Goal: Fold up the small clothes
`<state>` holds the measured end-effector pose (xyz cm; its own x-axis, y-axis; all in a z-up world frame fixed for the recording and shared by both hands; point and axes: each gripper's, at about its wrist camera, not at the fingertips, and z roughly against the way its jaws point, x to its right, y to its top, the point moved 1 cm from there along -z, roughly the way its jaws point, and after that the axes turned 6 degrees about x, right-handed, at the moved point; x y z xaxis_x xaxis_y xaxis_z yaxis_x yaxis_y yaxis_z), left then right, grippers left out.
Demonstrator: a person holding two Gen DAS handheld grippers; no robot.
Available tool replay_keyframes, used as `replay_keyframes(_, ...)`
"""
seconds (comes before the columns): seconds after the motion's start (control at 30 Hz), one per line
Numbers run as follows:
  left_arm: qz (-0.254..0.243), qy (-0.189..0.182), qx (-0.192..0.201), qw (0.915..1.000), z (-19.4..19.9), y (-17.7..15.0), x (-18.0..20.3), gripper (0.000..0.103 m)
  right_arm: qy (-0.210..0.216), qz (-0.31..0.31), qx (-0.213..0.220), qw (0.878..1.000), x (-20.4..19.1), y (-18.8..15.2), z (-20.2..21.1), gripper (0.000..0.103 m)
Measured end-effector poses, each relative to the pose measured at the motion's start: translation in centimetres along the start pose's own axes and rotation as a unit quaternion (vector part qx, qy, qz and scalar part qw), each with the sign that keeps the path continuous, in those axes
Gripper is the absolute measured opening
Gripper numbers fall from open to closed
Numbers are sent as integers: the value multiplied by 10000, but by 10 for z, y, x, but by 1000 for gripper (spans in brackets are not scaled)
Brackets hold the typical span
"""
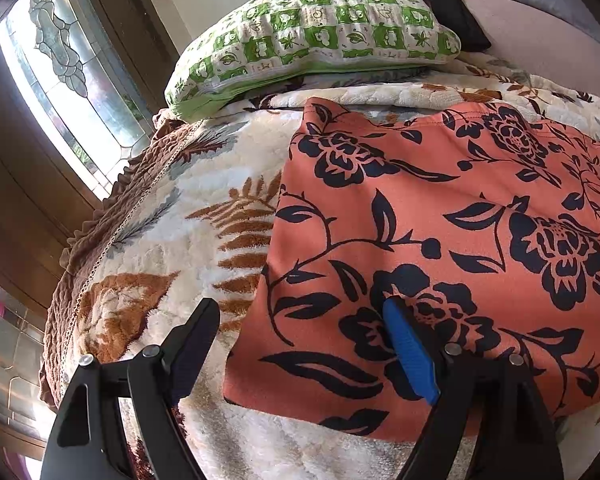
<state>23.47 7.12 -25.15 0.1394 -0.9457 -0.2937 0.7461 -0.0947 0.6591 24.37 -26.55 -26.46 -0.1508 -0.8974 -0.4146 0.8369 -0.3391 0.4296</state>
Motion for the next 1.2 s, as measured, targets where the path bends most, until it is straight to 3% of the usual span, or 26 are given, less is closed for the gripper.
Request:
replay_keyframes(0.13,52,-51,-7,10000,0,0,-2,84,-33,124,156,9998,-7,2,10,45)
replay_keyframes(0.33,138,-126,-41,9998,-2,-1,-3,84,-199,268,743,9967,-7,9,33,45)
replay_keyframes(0.4,145,-139,-44,9998,-2,0,-3,84,-346,180,686,9969,0,12,31,45)
replay_keyframes(0.5,172,-115,-60,9998,-3,0,-4,87,-453,88,258,9986,11,9,9,45)
replay_keyframes(0.67,454,-245,-224,9984,4,1,-12,87,-762,669,351,9942,-5,0,2,55)
replay_keyframes(0.77,544,-304,1,9981,26,2,-13,86,-901,865,395,9914,-11,-2,1,55)
replay_keyframes(0.9,485,-765,349,9953,51,9,-2,86,-876,805,523,9915,-14,-2,9,55)
replay_keyframes(1.03,480,-1145,32,9923,37,8,17,86,-799,1216,987,9844,-36,-6,26,54)
replay_keyframes(1.1,293,-1036,-139,9941,25,4,28,87,-721,1372,1107,9817,-45,-9,31,54)
replay_keyframes(1.2,28,-875,-45,9962,22,2,37,90,-680,1449,749,9843,-51,-14,17,54)
